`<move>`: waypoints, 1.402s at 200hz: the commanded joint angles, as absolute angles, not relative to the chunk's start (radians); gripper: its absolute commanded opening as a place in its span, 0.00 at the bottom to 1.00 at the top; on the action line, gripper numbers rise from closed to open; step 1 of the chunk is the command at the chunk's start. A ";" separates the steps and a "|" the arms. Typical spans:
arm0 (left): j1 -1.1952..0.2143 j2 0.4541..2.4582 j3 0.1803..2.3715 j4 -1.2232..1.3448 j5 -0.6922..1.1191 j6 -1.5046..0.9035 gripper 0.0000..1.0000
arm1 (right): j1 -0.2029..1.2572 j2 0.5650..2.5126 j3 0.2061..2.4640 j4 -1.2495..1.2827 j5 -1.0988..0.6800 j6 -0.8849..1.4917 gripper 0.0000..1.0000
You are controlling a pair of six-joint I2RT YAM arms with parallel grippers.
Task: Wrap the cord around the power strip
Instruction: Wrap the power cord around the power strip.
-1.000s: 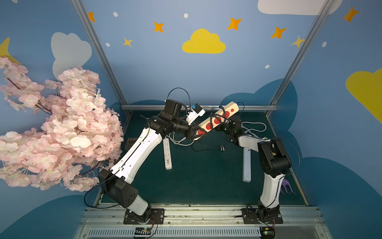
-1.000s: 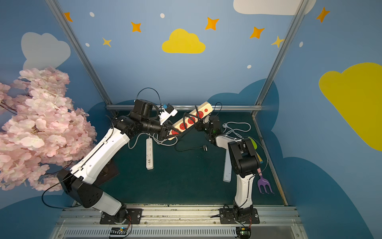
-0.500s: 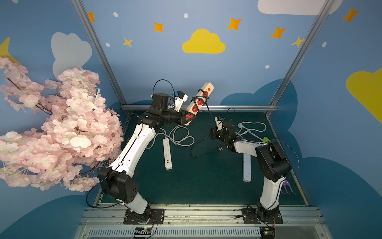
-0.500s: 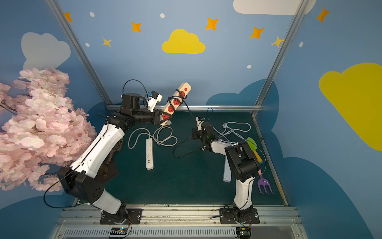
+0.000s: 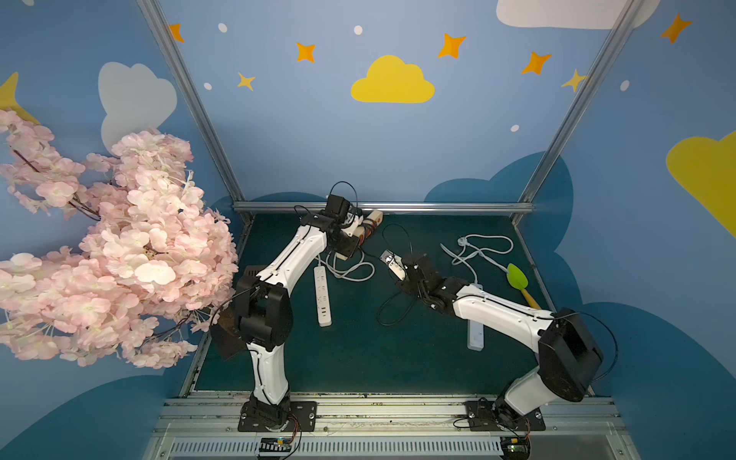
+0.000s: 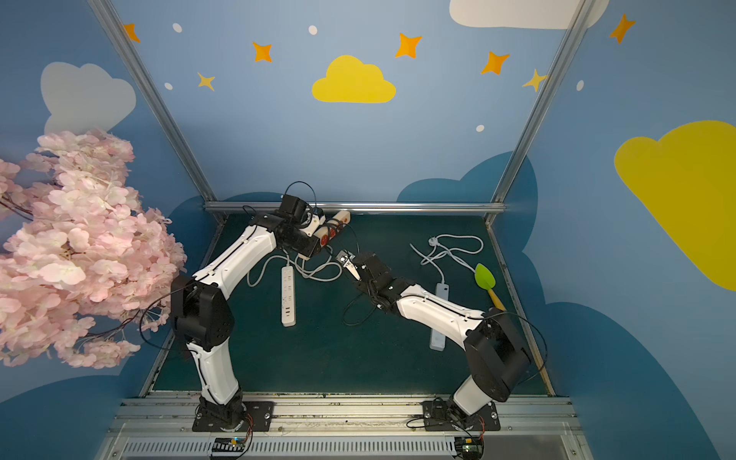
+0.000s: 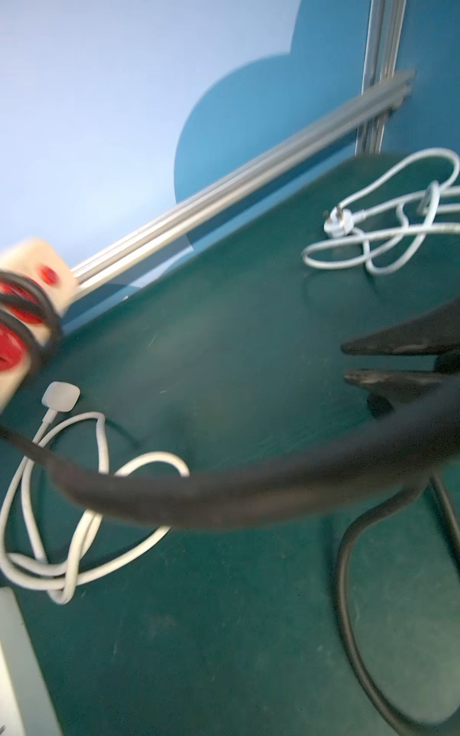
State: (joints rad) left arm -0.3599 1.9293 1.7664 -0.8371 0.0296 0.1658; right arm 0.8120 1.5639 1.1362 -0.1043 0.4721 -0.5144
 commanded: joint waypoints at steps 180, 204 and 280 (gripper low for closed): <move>-0.489 1.680 1.702 -1.176 0.933 0.630 0.03 | 0.348 2.060 2.209 -0.768 -0.251 -0.611 0.00; -0.459 1.652 1.697 -1.090 0.974 0.572 0.03 | 0.297 2.084 2.204 -0.734 -0.387 -0.487 0.23; -0.420 1.585 1.686 -0.792 1.038 0.351 0.03 | 0.222 2.023 1.802 -0.157 -0.597 -0.061 0.66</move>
